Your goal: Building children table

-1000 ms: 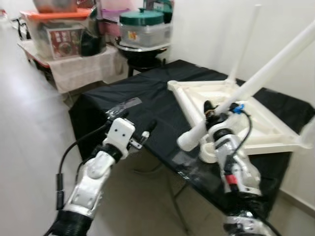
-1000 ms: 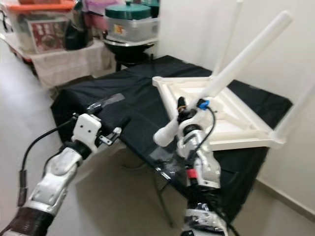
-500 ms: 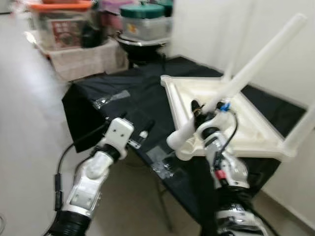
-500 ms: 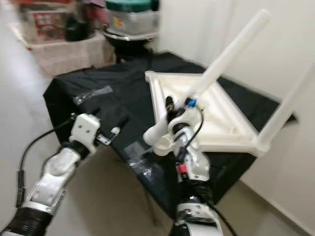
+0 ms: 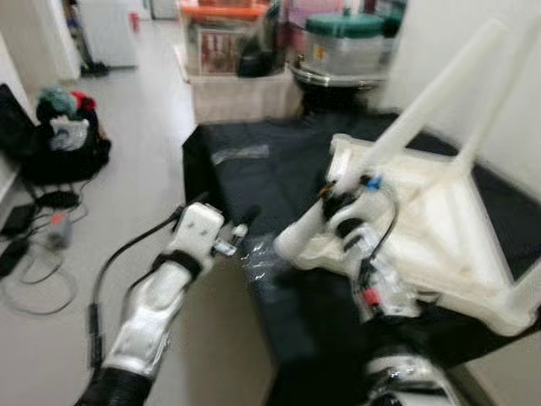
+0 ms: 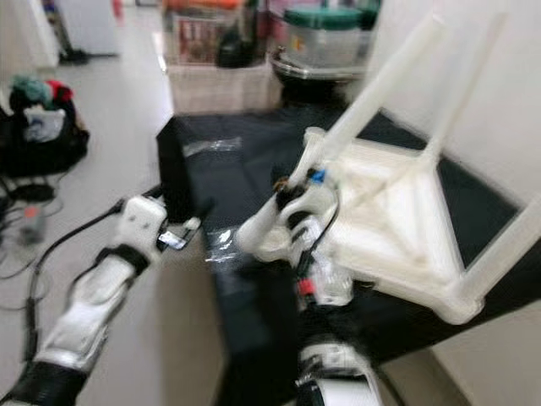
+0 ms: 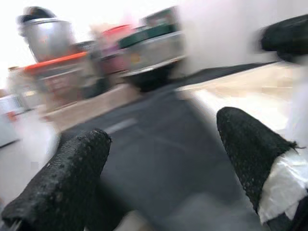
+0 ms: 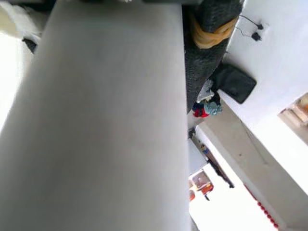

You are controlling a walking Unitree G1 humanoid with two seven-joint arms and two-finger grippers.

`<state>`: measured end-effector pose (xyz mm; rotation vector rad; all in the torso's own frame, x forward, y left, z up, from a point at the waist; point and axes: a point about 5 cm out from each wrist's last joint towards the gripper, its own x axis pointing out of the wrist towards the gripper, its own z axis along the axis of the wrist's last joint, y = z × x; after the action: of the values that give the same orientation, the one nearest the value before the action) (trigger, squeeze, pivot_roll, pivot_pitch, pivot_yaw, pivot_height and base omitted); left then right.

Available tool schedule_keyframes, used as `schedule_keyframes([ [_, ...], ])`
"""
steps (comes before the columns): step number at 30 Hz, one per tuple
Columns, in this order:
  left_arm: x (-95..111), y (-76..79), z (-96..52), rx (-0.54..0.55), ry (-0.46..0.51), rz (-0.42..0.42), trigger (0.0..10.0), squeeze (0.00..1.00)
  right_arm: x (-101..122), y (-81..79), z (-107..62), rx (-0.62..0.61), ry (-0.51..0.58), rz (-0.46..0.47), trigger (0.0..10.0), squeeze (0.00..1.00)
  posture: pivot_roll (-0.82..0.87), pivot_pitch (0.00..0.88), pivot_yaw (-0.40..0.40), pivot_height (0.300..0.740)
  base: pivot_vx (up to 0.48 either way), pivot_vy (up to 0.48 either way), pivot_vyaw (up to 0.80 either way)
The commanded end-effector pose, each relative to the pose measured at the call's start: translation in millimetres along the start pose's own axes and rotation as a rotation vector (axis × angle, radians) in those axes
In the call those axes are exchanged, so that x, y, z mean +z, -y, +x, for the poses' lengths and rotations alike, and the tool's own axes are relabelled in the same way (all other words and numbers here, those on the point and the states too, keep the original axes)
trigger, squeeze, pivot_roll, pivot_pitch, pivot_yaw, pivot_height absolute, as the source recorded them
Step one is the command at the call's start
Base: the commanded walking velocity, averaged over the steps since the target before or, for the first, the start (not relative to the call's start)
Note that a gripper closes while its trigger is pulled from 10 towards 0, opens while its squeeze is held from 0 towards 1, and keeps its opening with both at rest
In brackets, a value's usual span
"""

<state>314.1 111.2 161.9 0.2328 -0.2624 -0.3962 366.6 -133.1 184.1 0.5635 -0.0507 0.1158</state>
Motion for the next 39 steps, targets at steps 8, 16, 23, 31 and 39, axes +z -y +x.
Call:
schedule_keyframes([
  [8, 0.1, -0.2, 0.4, -0.009, -0.008, 0.019, 10.0, 0.00, -6.5, 22.7, -2.5, -0.104, -0.010, 0.060, 0.0, 0.00, 0.08, 0.000, -0.094, 0.740, 0.000, 0.000, 0.00],
  [16, 0.4, 0.2, 0.1, -0.005, -0.002, 0.013, 10.0, 0.00, 9.1, 35.7, -2.0, -0.178, 0.098, 0.137, 0.0, 0.00, 0.07, 0.000, -0.089, 0.740, 0.000, 0.000, 0.00],
  [23, 1.0, 0.5, 0.5, -0.006, 0.000, 0.007, 10.0, 0.00, 14.4, 32.2, -1.2, -0.159, 0.116, 0.141, 0.0, 0.00, 0.07, 0.000, -0.087, 0.740, 0.000, 0.000, 0.00],
  [31, -3.4, 3.7, -1.5, -0.013, -0.026, 0.028, 10.0, 0.00, 11.5, 0.7, -6.3, 0.019, 0.085, -0.016, 0.0, 0.00, 0.03, 0.000, -0.077, 0.740, 0.000, 0.000, 0.00],
  [39, -4.3, 3.6, 0.7, -0.020, -0.032, 0.030, 10.0, 0.00, 8.1, -14.4, -12.0, 0.149, 0.058, -0.047, 0.0, 0.00, 0.00, 0.000, -0.058, 0.740, 0.000, -0.069, 0.00],
])
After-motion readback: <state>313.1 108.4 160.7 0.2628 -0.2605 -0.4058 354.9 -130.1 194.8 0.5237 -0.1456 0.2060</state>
